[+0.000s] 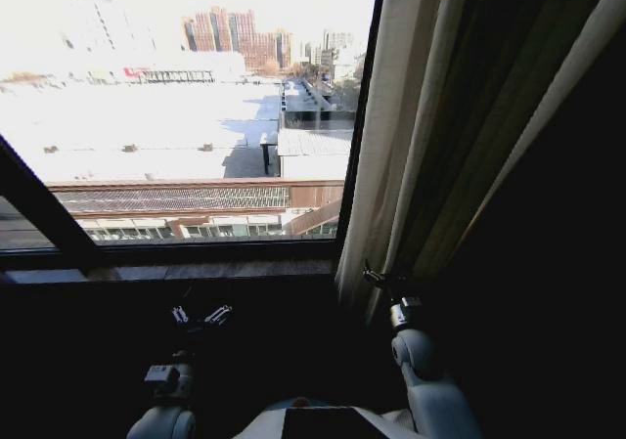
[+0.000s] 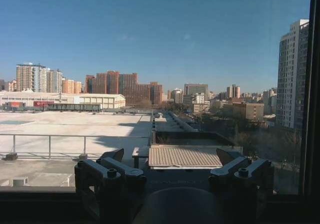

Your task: Open the curtains by pulling them apart, changing their state from closed to fully open.

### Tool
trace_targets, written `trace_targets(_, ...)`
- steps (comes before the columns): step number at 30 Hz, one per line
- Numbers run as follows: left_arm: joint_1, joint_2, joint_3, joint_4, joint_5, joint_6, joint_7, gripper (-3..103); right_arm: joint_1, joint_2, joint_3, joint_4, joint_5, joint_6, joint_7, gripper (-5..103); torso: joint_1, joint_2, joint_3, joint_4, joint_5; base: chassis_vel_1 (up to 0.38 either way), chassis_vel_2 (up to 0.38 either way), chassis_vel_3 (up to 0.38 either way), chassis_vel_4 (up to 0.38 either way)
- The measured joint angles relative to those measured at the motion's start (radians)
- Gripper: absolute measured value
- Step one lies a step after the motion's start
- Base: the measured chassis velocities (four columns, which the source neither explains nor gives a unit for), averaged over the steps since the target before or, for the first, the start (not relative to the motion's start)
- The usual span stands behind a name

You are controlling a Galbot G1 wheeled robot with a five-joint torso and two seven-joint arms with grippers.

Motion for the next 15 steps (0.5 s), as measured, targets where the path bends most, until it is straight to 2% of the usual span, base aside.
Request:
trace_targets(7, 0.002, -0.002, 0.004, 0.006, 0.002, -0.009, 0.001, 100, 0.004, -0.001, 0.001, -0.012, -0.018, 0.002, -0.005, 100, 0.000, 0.000, 0.000, -0.0001, 0.0016, 0.021, 0.002, -0.007, -0.007)
trace_targets(15, 0.003, -0.003, 0.003, 0.009, 0.003, -0.013, 0.001, 100, 0.021, 0.003, 0.001, -0.015, -0.022, -0.002, -0.015, 100, 0.000, 0.000, 0.000, 0.0001, 0.0004, -0.022, -0.026, 0.021, 0.024)
